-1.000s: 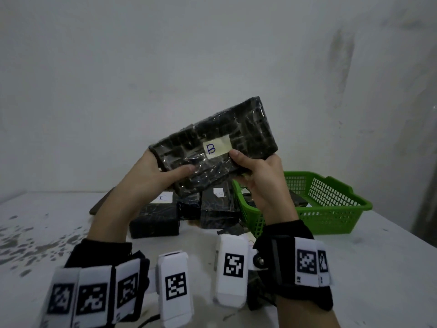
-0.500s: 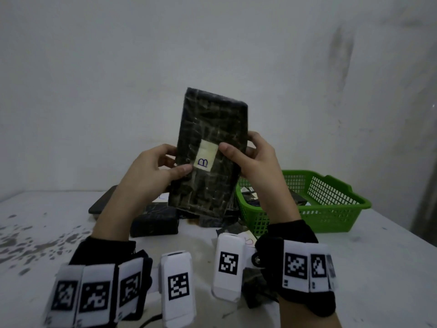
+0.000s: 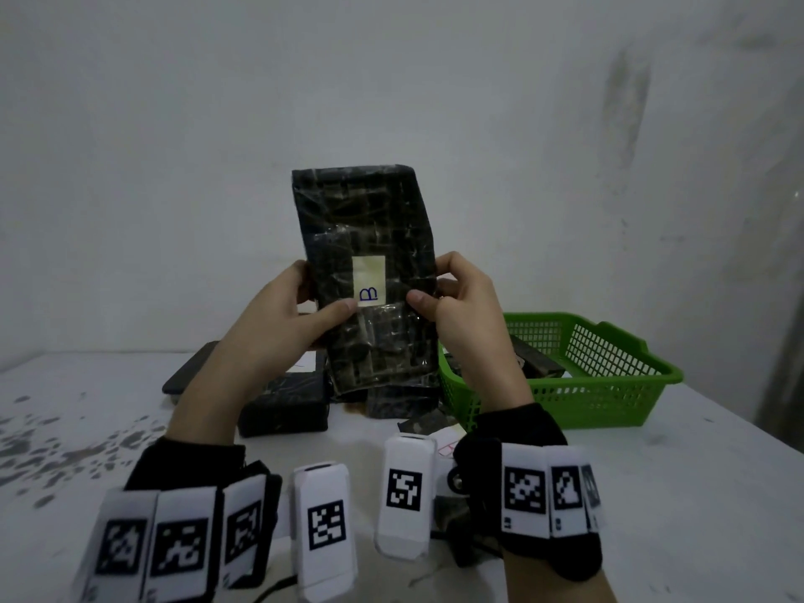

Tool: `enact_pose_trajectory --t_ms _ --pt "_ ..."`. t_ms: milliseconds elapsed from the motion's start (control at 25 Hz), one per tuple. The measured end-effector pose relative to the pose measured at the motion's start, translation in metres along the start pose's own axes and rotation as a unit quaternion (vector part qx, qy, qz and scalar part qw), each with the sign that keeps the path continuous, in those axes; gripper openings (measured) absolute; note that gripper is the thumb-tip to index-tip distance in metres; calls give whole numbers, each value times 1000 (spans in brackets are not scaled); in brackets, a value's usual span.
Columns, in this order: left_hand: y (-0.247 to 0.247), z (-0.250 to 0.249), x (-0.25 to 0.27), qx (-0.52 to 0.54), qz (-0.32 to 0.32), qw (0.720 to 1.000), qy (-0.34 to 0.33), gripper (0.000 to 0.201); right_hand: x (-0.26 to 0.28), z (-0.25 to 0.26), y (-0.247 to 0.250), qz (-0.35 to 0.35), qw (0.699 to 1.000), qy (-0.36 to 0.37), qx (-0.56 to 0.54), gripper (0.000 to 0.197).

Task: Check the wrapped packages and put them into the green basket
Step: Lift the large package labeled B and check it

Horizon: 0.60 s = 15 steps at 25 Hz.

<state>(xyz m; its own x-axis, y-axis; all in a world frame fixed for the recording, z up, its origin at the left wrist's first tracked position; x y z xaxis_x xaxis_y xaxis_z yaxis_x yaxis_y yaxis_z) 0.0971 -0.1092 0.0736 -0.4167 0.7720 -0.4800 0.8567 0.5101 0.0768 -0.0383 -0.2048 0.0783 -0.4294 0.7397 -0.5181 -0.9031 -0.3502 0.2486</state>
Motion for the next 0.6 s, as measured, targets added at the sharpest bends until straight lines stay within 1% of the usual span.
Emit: enact_pose_trajectory --t_ms 160,200,280,360,480,600 --pt "6 -5 3 28 -5 1000 -12 26 6 7 -4 79 996 3 -46 10" --pt "7 -7 4 18 -5 1000 -19 28 7 9 -3 84 996 10 -41 12" --pt "4 -8 3 -36 7 999 -28 29 6 13 0 67 997 35 -26 24" --pt "-1 -7 3 -73 18 997 -28 27 4 16 5 33 997 54 -32 29" --pt "-6 -13 5 -34 27 998 -36 28 2 16 14 -16 997 63 -37 30" --pt "-6 -25 7 -9 18 997 -76 30 0 15 13 -15 997 71 -18 31"
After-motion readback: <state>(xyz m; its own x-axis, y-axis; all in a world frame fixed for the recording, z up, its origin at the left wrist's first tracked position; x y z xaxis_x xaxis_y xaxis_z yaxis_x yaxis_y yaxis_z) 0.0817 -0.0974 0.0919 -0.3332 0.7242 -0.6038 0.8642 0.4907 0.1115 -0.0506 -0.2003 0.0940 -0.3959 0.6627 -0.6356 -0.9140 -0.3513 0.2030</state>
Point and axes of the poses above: each hand's wrist, its own x-axis away from the middle knuckle, its own y-axis out of the back of the hand, z = x × y, the point moved 10 cm from there along -x, towards the middle knuckle, and after that the axes turned 9 degrees about x, right-handed, at the moved point
